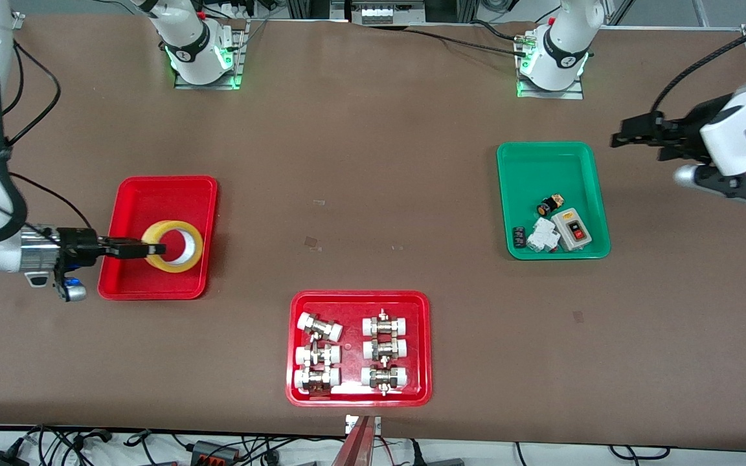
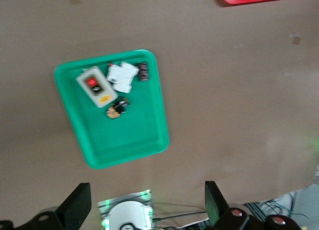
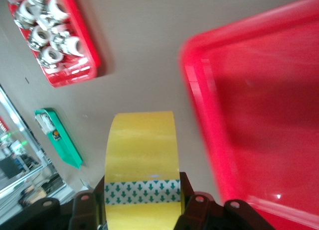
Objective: Left arm passes tape to right arm into tray
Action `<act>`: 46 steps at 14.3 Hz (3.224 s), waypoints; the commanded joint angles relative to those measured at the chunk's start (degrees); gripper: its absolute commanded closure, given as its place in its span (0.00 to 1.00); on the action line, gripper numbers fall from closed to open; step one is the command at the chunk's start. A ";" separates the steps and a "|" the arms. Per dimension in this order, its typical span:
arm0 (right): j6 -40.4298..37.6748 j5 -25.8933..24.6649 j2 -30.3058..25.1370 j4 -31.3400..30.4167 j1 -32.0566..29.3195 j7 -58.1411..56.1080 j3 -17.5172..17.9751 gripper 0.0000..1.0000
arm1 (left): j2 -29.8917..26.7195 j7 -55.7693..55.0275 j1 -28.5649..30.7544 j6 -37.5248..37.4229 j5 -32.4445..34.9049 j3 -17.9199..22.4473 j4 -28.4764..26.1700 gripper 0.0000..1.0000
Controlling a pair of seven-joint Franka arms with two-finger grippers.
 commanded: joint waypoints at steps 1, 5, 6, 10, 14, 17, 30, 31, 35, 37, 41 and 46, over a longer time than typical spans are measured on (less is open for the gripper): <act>-2.02 -1.33 2.36 0.29 -4.09 -8.26 1.30 0.57 | -1.78 3.34 -3.56 1.70 6.13 5.23 -1.50 0.00; -1.84 -1.43 5.88 -0.23 -4.72 -12.41 1.30 0.57 | -9.31 4.48 -4.88 13.12 8.18 8.75 -14.20 0.00; -1.75 -1.34 6.58 -0.41 -4.72 -12.68 1.39 0.56 | -11.77 4.48 -5.58 15.40 8.18 9.62 -17.72 0.00; -1.93 -1.25 7.03 -2.69 -5.15 -14.53 1.30 0.55 | -14.96 4.92 -6.38 22.72 8.18 10.16 -23.12 0.00; -1.93 -1.78 6.85 -5.51 -5.42 -15.14 1.30 0.45 | -13.20 5.10 -5.59 23.07 7.48 9.72 -20.75 0.00; -1.93 -4.32 6.59 -5.42 -5.77 -15.67 1.30 0.14 | -13.38 3.78 -4.63 22.46 8.00 7.71 -19.70 0.00; -0.52 -24.27 -1.74 -2.09 -2.53 -14.53 1.39 0.00 | -12.41 -4.48 -4.45 20.26 9.06 7.08 -18.20 0.00; -0.52 -26.28 -3.94 -1.47 -1.21 -12.53 1.39 0.00 | -12.41 -4.48 -4.45 20.26 9.06 7.17 -18.11 0.00; -4.90 -35.16 -10.71 3.18 5.20 6.35 1.83 0.00 | -12.33 -4.92 -4.80 20.17 8.97 6.47 -17.33 0.00; -6.40 -37.54 -13.44 5.21 8.63 13.21 1.83 0.00 | -11.98 -5.01 -5.32 20.00 9.06 6.47 -16.88 0.00; -7.29 -38.96 -16.88 9.32 10.05 15.35 1.92 0.00 | -11.97 -5.10 -5.33 19.91 8.97 6.47 -16.88 0.00; -5.89 -38.96 -16.88 13.65 9.79 15.44 1.57 0.00 | -11.97 -4.84 -5.33 19.65 9.14 6.47 -16.79 0.00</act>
